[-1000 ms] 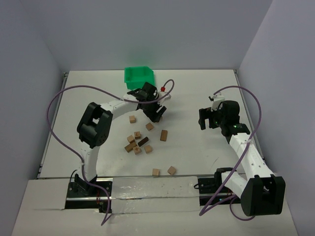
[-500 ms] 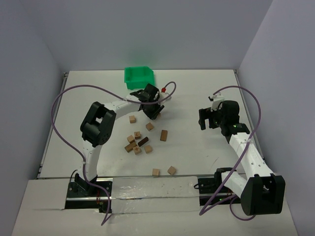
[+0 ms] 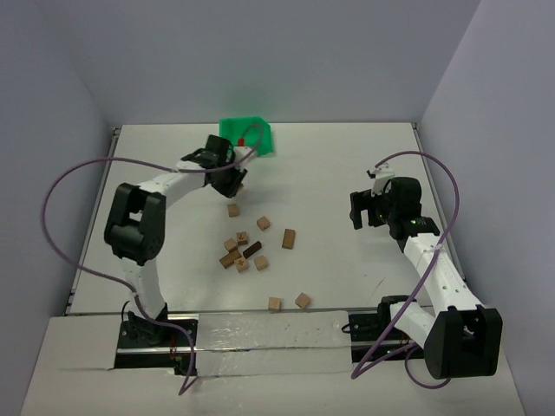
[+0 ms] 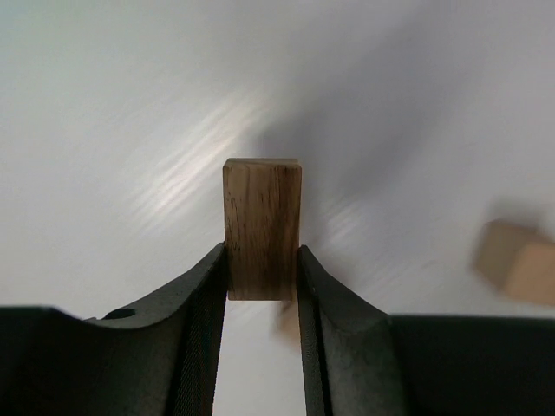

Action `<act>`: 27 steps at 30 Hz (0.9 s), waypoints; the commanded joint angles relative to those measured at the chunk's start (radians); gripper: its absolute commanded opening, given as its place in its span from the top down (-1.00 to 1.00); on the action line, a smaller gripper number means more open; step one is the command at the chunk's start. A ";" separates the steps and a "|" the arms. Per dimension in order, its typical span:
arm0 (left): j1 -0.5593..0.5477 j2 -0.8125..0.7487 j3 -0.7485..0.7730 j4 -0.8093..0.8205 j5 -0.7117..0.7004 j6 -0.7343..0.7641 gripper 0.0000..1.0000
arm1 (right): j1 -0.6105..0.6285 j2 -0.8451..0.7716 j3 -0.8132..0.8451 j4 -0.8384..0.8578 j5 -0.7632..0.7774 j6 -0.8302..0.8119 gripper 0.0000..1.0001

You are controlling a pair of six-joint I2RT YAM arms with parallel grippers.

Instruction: Build the wood block tower

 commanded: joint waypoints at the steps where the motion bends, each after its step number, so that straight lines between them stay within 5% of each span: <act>1: 0.108 -0.163 -0.101 0.022 -0.043 0.097 1.00 | -0.005 -0.009 0.044 0.015 -0.009 -0.002 -0.99; 13: 0.090 -0.174 -0.298 0.098 0.005 0.075 1.00 | -0.005 -0.030 0.040 0.014 -0.010 -0.006 -0.99; 27: -0.215 -0.102 -0.299 0.171 -0.017 0.040 1.00 | -0.006 -0.040 0.036 0.008 -0.002 -0.011 -0.99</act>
